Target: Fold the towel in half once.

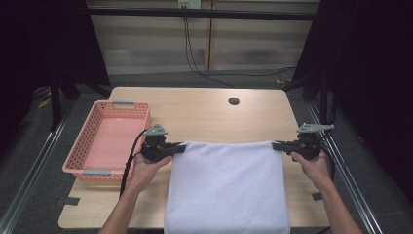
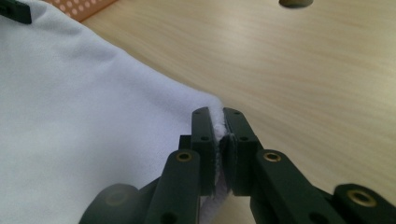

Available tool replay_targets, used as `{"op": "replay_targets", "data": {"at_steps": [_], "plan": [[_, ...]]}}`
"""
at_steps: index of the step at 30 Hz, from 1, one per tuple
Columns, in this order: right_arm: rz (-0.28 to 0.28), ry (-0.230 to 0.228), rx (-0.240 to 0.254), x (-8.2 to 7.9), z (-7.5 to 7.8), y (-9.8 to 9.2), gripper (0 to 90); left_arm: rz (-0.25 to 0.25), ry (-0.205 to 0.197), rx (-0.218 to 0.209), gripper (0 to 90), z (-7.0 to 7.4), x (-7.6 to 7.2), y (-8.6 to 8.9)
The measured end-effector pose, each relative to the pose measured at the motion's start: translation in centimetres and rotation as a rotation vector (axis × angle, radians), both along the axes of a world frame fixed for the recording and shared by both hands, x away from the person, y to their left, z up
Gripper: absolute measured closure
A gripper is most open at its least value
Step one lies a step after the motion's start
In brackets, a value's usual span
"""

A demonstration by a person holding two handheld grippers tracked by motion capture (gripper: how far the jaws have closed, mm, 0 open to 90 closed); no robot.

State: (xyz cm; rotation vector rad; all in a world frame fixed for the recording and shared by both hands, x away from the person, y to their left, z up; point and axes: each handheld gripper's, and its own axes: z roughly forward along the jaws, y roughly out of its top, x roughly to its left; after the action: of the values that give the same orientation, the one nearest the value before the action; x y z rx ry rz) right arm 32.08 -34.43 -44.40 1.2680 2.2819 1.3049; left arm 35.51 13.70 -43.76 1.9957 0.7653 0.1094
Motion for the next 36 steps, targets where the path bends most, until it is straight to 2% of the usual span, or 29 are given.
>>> {"op": "replay_targets", "data": {"at_steps": [4, 8, 12, 13, 15, 19, 22, 25, 28, 30, 36], "plan": [[-0.010, -0.032, 0.014, 0.8, 1.4, -0.3, 84.8, 0.016, -0.026, -0.021, 82.3, 1.6, 1.1, 0.2], [-0.027, -0.060, 0.032, 1.7, 2.7, -0.5, 85.3, 0.035, -0.046, 0.003, 82.4, 2.8, 2.4, 0.0], [-0.040, -0.076, 0.033, 2.9, 3.8, -0.5, 85.7, 0.055, -0.052, -0.013, 82.4, 3.5, 3.9, 0.1], [-0.044, -0.081, 0.032, 3.2, 4.1, -0.5, 85.7, 0.063, -0.058, -0.004, 82.5, 3.7, 4.3, 0.1], [-0.052, -0.088, 0.037, 3.9, 4.6, -0.5, 85.6, 0.077, -0.058, -0.021, 82.5, 3.8, 5.2, 0.1], [-0.076, -0.073, 0.013, 5.8, 5.1, -0.5, 85.7, 0.092, -0.079, -0.037, 82.5, 4.1, 6.5, -0.6], [-0.086, -0.063, -0.008, 7.1, 5.5, -0.4, 85.8, 0.099, -0.089, -0.017, 82.5, 4.5, 7.5, -1.0], [-0.105, -0.071, 0.011, 8.1, 6.5, -0.5, 85.8, 0.120, -0.091, -0.052, 82.5, 5.2, 8.2, -1.0], [-0.101, -0.092, 0.041, 8.2, 7.3, -0.4, 85.8, 0.100, -0.105, -0.057, 82.5, 5.2, 7.6, -1.2], [-0.089, -0.097, 0.046, 7.7, 7.2, -0.3, 85.9, 0.087, -0.118, -0.032, 82.5, 5.2, 7.0, -1.2], [-0.056, -0.129, 0.067, 5.1, 7.3, -0.5, 85.9, 0.061, -0.138, -0.064, 82.3, 5.5, 4.7, -0.2]]}}
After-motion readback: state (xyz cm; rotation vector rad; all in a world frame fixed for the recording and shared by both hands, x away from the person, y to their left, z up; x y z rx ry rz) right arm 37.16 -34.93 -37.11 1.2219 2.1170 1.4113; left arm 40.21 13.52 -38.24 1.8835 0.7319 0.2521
